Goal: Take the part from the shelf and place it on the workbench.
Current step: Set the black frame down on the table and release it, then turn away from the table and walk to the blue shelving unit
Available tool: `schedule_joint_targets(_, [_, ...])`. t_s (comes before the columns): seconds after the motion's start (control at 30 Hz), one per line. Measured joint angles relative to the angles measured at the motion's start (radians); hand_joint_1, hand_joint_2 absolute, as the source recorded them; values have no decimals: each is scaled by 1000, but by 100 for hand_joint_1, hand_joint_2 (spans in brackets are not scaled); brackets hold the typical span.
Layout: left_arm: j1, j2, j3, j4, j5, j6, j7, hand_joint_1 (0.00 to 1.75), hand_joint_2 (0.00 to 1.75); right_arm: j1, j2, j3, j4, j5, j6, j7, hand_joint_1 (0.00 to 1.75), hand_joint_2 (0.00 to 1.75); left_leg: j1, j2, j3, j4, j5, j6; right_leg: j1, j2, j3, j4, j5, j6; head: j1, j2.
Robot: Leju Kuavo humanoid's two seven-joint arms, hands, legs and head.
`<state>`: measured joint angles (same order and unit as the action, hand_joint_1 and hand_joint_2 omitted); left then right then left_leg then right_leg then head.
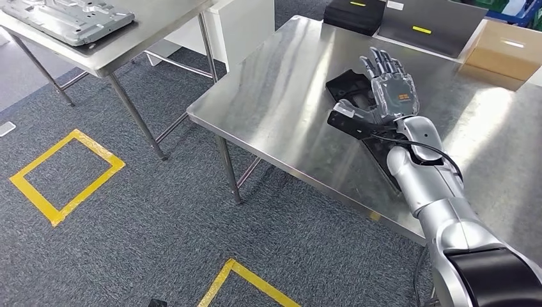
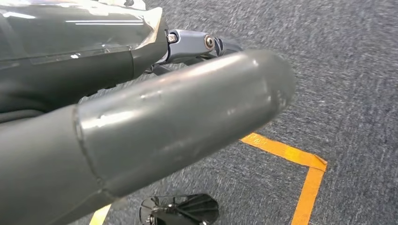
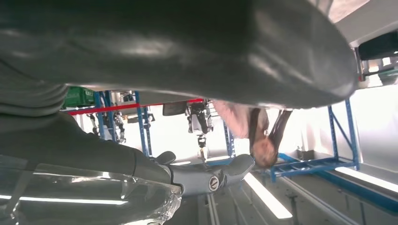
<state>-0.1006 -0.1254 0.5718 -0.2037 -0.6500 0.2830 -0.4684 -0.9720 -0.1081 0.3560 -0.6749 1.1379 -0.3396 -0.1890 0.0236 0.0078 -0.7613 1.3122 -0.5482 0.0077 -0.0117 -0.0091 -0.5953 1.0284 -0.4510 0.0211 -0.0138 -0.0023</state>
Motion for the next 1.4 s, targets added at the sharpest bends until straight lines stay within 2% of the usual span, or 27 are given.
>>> schedule_joint_targets(0.03, [0,0,0,0,0,0,0,0,0,1,0,1,0,-1,0,0,0,0,-6,1,17,-38,26,11,5,-5,1,0,0,-2,0,0])
schedule_joint_targets(0.07, [0,0,0,0,0,0,1,0,0,0,0,2,-1,-2,0,0,0,0,-14,8,51,-105,61,26,9,-9,2,0,-1,-5,0,0])
schedule_joint_targets(0.13, [-2,2,0,0,-2,-3,2,0,0,-3,-1,5,-3,-4,0,1,0,0,-33,34,113,-228,103,51,16,-20,4,-1,-2,-6,1,0])
schedule_joint_targets(0.2, [-5,3,0,0,-6,-6,4,0,0,-4,-4,8,-4,-6,0,0,0,0,-44,44,131,-269,108,59,19,-33,3,-1,-3,-6,1,0])
schedule_joint_targets(0.27, [-4,2,0,0,-8,-9,4,0,0,-5,-5,12,-7,-10,0,-2,0,0,-43,29,131,-277,116,60,21,-47,3,-3,-5,-5,0,0])
schedule_joint_targets(0.3, [-4,2,0,0,-8,-9,4,0,0,-6,-6,13,-10,-12,0,-3,0,0,-40,22,134,-285,121,62,21,-44,1,3,-10,-3,0,0])
schedule_joint_targets(0.37, [-5,1,0,0,-8,-9,4,0,0,-8,-12,16,-14,-19,0,-7,0,0,-32,7,139,-300,133,66,19,-23,-26,62,-43,-2,1,0])
schedule_joint_targets(0.43, [-6,-1,0,0,-8,-9,4,0,0,-6,-20,20,-14,-28,0,-10,0,0,-31,-11,137,-302,137,69,13,-3,-83,192,-98,-3,2,0])
schedule_joint_targets(0.47, [-6,-2,0,0,-8,-9,4,0,0,-2,-25,23,-14,-33,0,-10,0,0,-31,-21,137,-302,137,69,11,0,-109,251,-118,-1,2,0])
schedule_joint_targets(0.5, [-4,-3,0,0,-8,-9,4,0,0,1,-28,26,-14,-38,0,-10,0,0,-31,-32,136,-301,138,68,9,2,-123,282,-125,5,2,0])
schedule_joint_targets(0.53, [-3,-4,1,0,-8,-9,4,0,0,2,-31,31,-15,-41,0,-10,0,0,-31,-43,136,-301,139,67,7,3,-117,268,-114,13,2,0])
schedule_joint_targets(0.6, [-3,-5,1,0,-8,-9,2,0,0,0,-33,40,-19,-45,0,-10,0,0,-30,-64,136,-299,140,63,0,22,-55,134,-57,33,2,0])
schedule_joint_targets(0.67, [-5,-5,2,0,-8,-9,-2,0,0,-6,-36,47,-24,-46,1,-9,0,0,-32,-83,131,-295,142,54,-4,50,3,13,-15,36,1,0])
schedule_joint_targets(0.7, [-5,-5,2,0,-8,-9,-3,0,0,-8,-38,50,-25,-46,1,-8,0,0,-33,-91,127,-295,144,49,-4,56,13,-10,-9,31,1,0])
schedule_joint_targets(0.77, [-4,-5,3,0,-8,-9,-3,0,0,-10,-38,56,-28,-49,1,-7,0,0,-31,-105,120,-296,148,38,-3,41,15,-16,-5,18,0,0])
schedule_joint_targets(0.83, [-3,-4,5,0,-8,-8,-3,0,0,-16,-36,63,-31,-52,1,-6,0,0,-30,-83,106,-271,132,27,-8,24,19,-21,-2,2,-2,0])
schedule_joint_targets(0.87, [-3,-3,7,0,-7,-8,-3,0,0,-19,-34,66,-33,-55,1,-6,0,0,-29,-62,89,-235,110,22,-11,16,22,-23,-1,-7,-5,0])
schedule_joint_targets(0.93, [-4,-5,10,0,-6,-6,-2,0,0,-23,-32,71,-34,-58,2,-5,0,0,-22,-25,25,-102,48,11,-9,-2,24,-24,-2,-19,-10,0])
schedule_joint_targets(0.97, [-4,-5,11,0,-5,-5,-2,0,0,-24,-31,73,-34,-58,2,-5,0,0,-18,-18,-8,-39,26,6,-8,-10,24,-24,-3,-21,-9,0])
schedule_joint_targets(1.0, [-3,-6,11,0,-3,-3,-2,0,0,-24,-29,76,-34,-58,2,-5,0,0,-14,-15,-31,1,19,3,-7,-20,25,-24,-4,-21,-10,0])
schedule_joint_targets(1.03, [-2,-6,12,0,-1,0,-1,0,0,-24,-28,79,-34,-58,1,-4,0,0,-11,-11,-30,-5,32,0,-7,-29,25,-24,-5,-21,-10,0])
schedule_joint_targets(1.07, [-1,-6,13,0,1,2,-1,0,0,-24,-26,81,-34,-59,1,-4,0,0,-8,-5,-9,-51,61,-1,-7,-38,26,-24,-6,-21,-10,0])
schedule_joint_targets(1.13, [-1,-6,15,0,3,4,-1,0,0,-27,-24,85,-34,-61,-1,-3,0,0,-9,33,66,-197,122,1,-2,-56,30,-23,-11,-15,-10,0])
schedule_joint_targets(1.2, [-2,-7,18,0,3,5,-1,0,0,-31,-25,88,-34,-63,-2,-3,0,0,-15,56,108,-279,143,9,6,-72,32,-23,-17,-5,-8,0])
schedule_joint_targets(1.3, [0,-8,21,0,3,7,-1,0,0,-35,-25,93,-34,-67,-5,-2,0,0,-20,27,108,-292,147,24,12,-94,34,-25,-23,8,-4,0])
schedule_joint_targets(1.37, [0,-8,24,0,4,10,-1,0,0,-35,-25,97,-33,-72,-11,-2,0,0,-18,7,114,-301,153,39,9,-67,20,9,-45,13,-3,0])
schedule_joint_targets(1.4, [0,-8,25,0,4,12,-1,0,0,-34,-27,98,-32,-75,-15,-2,0,0,-16,-4,116,-305,156,45,6,-42,-3,57,-67,10,-1,0])
